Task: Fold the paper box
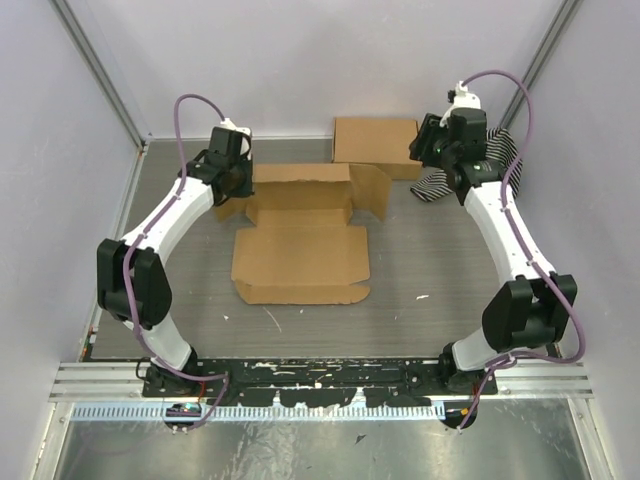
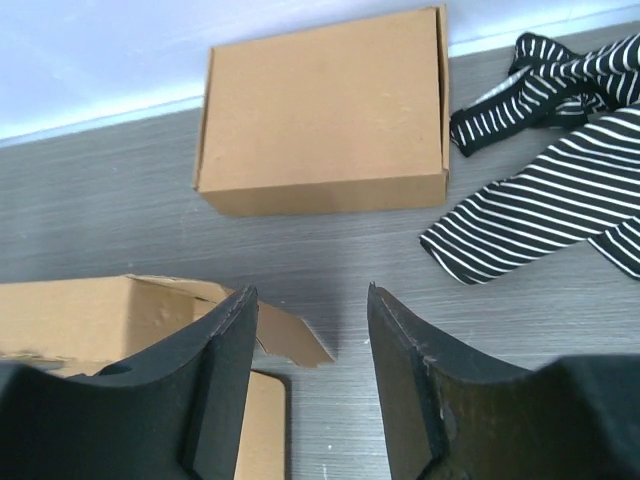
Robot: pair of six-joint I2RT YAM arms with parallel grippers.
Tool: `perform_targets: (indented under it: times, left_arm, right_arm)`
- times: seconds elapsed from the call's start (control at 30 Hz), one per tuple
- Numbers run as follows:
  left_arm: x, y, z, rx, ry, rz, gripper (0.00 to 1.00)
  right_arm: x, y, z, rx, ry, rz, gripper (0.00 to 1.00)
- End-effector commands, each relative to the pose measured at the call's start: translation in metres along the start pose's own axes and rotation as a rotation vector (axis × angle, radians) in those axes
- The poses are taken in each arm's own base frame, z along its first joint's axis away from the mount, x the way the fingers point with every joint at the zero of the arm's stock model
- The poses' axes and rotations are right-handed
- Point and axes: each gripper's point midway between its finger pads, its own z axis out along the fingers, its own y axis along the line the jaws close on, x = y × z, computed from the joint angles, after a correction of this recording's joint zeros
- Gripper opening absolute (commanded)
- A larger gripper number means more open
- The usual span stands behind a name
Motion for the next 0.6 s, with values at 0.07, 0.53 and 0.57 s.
perform_targets:
  times: [0.07, 0.53, 0.57]
  left_arm:
    - [-0.026, 0.001, -0.009, -0.006, -0.095, 0.005, 0.0]
    - [-0.022, 0.001, 0.001, -0.034, 0.01, 0.0, 0.0]
    - [-0.021, 0.002, 0.002, -0.035, 0.015, 0.002, 0.0]
  right_arm:
    - [0.057, -0.006, 0.04, -0.089, 0.172, -0.119, 0.52]
    - [0.101, 0.013, 0.08, -0.379, 0.253, -0.178, 0.49]
    - [0.103, 0.019, 0.078, -0.415, 0.255, -0.173, 0.49]
